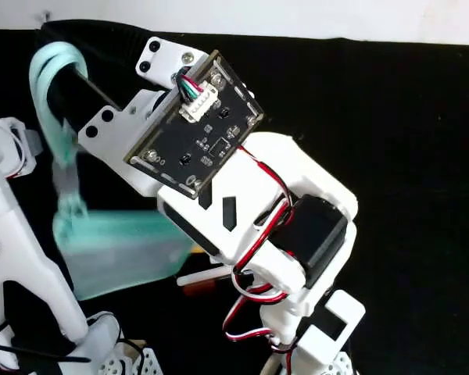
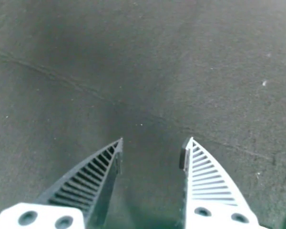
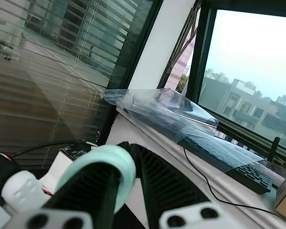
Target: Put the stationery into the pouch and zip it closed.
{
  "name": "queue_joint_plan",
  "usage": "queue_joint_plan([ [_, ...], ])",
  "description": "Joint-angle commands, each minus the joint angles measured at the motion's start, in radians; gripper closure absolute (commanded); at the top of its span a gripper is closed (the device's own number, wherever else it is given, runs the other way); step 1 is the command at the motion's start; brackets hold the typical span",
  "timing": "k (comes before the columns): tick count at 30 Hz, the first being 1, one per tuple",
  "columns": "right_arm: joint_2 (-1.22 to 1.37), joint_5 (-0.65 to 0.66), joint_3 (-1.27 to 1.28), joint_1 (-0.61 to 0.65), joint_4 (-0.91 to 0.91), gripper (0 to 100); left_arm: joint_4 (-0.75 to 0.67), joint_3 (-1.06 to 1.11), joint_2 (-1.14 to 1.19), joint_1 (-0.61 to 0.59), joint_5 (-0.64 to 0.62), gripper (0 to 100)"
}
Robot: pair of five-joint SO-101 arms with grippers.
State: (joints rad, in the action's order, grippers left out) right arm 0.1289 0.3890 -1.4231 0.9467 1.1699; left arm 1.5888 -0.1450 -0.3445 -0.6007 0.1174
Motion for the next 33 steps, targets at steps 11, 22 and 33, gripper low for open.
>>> queue_joint_plan([
  [11,-0.001,0.006,-0.024,0.004,-0.019,99.0,0.178,-0.239,-0.028,-0.031,-0.008,78],
  [22,-0.007,0.003,-0.05,0.004,-0.108,99.0,0.178,0.018,-0.257,0.116,-0.008,78],
  [33,-0.002,0.005,-0.14,0.005,-0.117,99.0,0.178,0.03,-0.443,0.117,-0.011,78],
])
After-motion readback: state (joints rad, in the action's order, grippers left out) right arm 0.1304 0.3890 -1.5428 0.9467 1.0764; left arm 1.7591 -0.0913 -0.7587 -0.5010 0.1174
